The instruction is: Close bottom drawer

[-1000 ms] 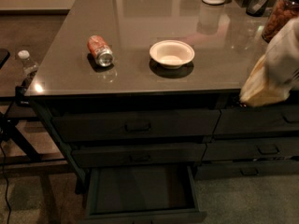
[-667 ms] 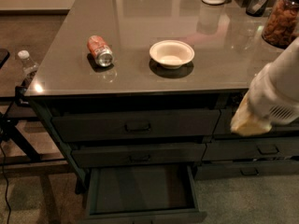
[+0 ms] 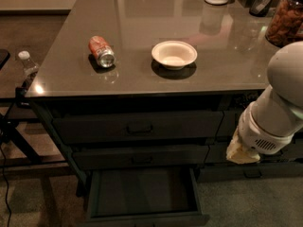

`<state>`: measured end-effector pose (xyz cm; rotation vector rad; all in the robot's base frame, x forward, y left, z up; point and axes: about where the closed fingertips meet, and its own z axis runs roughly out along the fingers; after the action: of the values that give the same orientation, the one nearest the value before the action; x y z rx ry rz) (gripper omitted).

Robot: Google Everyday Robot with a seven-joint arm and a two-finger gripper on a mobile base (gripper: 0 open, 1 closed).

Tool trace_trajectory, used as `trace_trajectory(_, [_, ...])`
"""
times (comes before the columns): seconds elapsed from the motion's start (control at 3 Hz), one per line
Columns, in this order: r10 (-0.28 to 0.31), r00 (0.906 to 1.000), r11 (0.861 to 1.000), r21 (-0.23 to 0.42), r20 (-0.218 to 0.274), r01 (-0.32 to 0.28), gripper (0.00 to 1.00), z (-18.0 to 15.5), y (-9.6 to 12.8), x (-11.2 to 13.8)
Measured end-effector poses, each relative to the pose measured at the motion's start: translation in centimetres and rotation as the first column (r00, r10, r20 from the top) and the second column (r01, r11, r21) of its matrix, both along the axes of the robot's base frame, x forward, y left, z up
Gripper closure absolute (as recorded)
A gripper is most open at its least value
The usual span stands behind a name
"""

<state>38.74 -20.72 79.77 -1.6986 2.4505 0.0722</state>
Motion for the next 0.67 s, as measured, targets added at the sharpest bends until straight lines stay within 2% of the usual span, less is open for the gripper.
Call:
trace_trajectory(0.33, [-0.039,0.9989,0.999,0.006,-0.025,0.04,1.0,-3.7,0.3,-1.2])
trace_trajectory(0.67, [-0.084,0.9891,0.996,-0.001,-0.12,0.085,1.0,-11.8,1.3,-3.3])
